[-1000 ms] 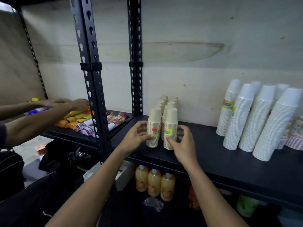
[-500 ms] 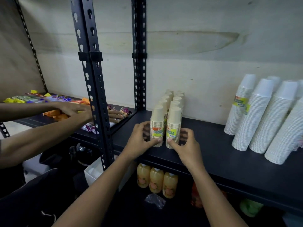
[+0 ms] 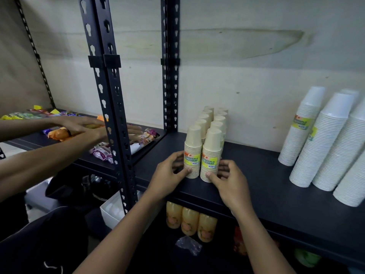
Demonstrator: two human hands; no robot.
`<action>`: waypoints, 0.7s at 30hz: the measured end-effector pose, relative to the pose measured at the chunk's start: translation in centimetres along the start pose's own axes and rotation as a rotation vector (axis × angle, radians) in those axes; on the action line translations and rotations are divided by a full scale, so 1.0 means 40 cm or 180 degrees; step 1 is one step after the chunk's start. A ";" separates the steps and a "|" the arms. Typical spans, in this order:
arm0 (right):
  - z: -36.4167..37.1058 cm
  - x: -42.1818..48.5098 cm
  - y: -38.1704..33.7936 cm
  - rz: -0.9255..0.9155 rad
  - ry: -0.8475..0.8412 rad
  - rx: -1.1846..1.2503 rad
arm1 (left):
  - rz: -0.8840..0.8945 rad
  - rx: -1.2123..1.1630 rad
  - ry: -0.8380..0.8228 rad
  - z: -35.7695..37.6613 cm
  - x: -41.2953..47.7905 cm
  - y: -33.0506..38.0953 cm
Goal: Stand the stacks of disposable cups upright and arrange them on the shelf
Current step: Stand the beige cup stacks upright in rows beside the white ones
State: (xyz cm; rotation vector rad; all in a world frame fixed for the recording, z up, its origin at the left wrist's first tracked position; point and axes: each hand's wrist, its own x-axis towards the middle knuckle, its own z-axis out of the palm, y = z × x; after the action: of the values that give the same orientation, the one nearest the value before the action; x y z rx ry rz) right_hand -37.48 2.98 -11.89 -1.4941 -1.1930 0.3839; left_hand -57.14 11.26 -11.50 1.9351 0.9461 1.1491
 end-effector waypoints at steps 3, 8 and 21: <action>0.006 -0.002 -0.001 -0.0079 0.0060 -0.0122 | -0.0009 0.0016 -0.0007 0.002 0.002 -0.002; 0.006 -0.007 -0.004 -0.0083 0.0016 -0.0156 | -0.0043 0.0018 -0.0014 0.005 -0.001 0.006; 0.000 -0.009 -0.005 -0.0064 -0.0134 -0.0203 | -0.0146 -0.0090 -0.0082 0.005 -0.001 0.017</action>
State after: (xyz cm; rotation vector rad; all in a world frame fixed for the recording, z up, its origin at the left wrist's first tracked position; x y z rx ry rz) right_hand -37.75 2.64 -11.84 -1.5341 -1.2630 0.3681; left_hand -56.80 10.85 -11.03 1.8919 0.9508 1.1030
